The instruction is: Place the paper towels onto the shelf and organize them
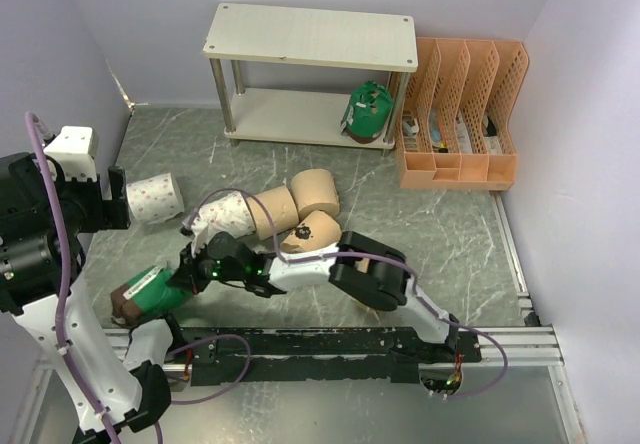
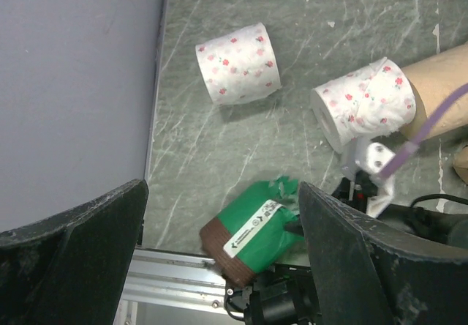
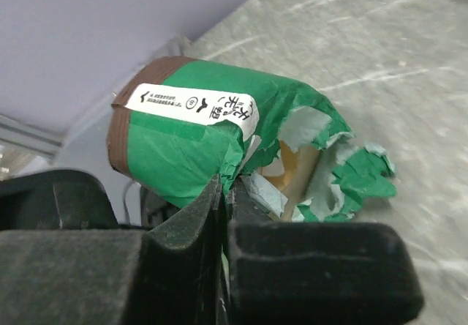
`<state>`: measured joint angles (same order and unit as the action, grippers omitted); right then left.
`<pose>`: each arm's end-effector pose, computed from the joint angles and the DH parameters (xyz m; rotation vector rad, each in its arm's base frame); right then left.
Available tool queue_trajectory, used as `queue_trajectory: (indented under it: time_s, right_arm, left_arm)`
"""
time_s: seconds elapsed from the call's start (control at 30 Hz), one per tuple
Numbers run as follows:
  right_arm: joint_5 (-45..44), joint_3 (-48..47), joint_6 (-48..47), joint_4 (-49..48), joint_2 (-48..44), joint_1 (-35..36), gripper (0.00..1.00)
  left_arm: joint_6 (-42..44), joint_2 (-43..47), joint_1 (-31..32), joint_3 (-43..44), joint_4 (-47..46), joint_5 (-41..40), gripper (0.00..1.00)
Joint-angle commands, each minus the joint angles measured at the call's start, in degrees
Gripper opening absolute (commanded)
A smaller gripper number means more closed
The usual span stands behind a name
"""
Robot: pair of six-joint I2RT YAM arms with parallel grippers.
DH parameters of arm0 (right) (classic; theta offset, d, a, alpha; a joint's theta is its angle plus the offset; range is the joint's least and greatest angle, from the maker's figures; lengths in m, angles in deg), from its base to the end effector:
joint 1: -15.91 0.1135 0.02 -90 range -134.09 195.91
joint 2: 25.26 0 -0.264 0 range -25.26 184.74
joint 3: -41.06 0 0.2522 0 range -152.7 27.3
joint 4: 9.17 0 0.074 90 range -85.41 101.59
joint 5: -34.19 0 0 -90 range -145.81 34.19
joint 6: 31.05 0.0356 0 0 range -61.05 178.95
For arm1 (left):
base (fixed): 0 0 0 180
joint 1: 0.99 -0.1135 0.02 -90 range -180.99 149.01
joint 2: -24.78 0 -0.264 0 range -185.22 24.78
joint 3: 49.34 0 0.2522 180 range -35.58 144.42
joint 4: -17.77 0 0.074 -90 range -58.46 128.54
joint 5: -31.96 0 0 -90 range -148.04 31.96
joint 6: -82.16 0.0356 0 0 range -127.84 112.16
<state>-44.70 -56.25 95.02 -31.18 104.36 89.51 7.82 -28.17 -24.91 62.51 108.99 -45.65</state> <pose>0.1370 0.4899 0.1626 -0.8058 1.8615 1.4927 0.0791 0.0267 0.4820 -0.0263 2.1252 0.1789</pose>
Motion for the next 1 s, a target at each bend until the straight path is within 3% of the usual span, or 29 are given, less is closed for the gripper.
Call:
queue_trajectory:
  time_s: [0.0,0.2,0.47,0.63,0.73,0.97]
  right_arm:
    - [-10.3,4.6,-12.2,8.4,-12.8,0.0,0.00]
    - [-27.2,9.0,-28.8,21.5,-30.0,-0.8,0.00]
    - [-34.0,9.1,-35.6,30.0,-42.5,-8.5,0.00]
    - [-35.2,5.6,-38.9,33.4,-42.7,-19.4,0.00]
    - [-31.2,1.8,-38.3,35.5,-40.5,-27.2,0.00]
    - [-24.3,-10.8,-40.9,37.5,-28.6,-38.7,0.00]
  left_arm:
    - [-0.4,0.8,-0.5,-1.7,-1.9,-0.4,0.96]
    - [-0.2,-1.3,-0.5,0.7,0.2,4.6,0.95]
    - [-1.2,-1.7,-0.5,-1.3,-1.3,5.6,0.96]
    - [-2.0,-0.6,-0.5,-5.8,-3.8,6.7,0.95]
    - [-2.4,-0.3,-0.5,-8.9,-5.5,6.7,0.96]
    - [-2.7,-0.7,-0.5,-12.8,-8.5,7.0,0.96]
